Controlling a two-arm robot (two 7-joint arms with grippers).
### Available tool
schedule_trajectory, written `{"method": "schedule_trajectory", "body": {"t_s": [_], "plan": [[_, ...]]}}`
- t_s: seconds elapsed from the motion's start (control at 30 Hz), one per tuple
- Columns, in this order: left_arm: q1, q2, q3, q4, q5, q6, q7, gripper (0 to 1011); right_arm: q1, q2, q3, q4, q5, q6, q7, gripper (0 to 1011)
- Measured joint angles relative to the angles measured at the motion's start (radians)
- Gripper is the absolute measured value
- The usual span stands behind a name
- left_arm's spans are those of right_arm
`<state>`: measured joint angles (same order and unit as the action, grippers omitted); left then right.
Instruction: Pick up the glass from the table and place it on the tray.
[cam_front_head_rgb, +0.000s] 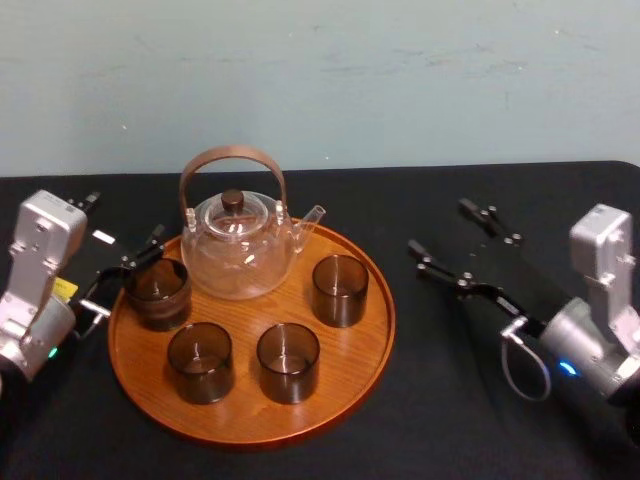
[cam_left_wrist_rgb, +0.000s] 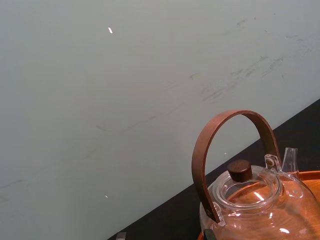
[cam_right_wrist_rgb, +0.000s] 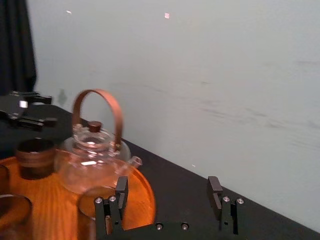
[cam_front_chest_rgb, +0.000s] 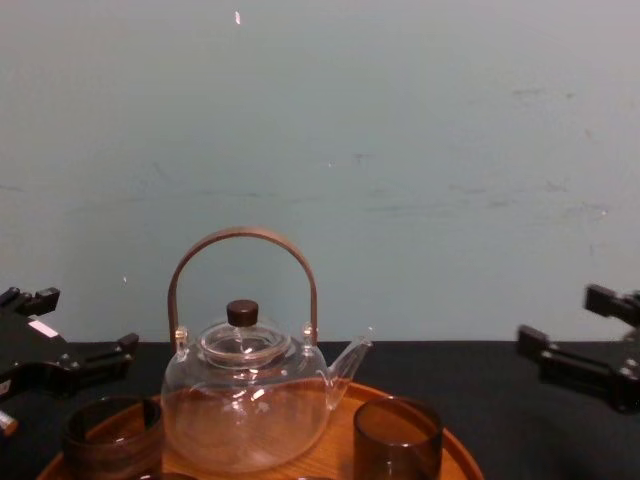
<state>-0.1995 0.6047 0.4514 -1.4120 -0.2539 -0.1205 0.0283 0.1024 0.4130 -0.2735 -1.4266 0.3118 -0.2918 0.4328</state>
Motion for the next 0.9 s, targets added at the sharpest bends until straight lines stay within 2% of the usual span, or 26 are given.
{"method": "schedule_trajectory", "body": {"t_s": [0.3,0.47,0.53,0.9], "plan": [[0.0,0.0,0.0,0.0,0.0,0.0,0.0,1001,-0.071,-0.001,0.07,-0.014,-0.022,-0.016,-0.063,1002],[0.0,0.0,0.0,0.0,0.0,0.0,0.0,1001,-0.087,-0.014,0.09,0.0,-0.052,-0.013,-0.102,1002],[0.0,0.0,0.0,0.0,0.0,0.0,0.0,1001,-0.09,-0.021,0.096,0.009,-0.066,-0.004,-0.12,1002],[0.0,0.0,0.0,0.0,0.0,0.0,0.0,1001,-0.088,-0.018,0.093,0.007,-0.061,-0.005,-0.112,1003]]}}
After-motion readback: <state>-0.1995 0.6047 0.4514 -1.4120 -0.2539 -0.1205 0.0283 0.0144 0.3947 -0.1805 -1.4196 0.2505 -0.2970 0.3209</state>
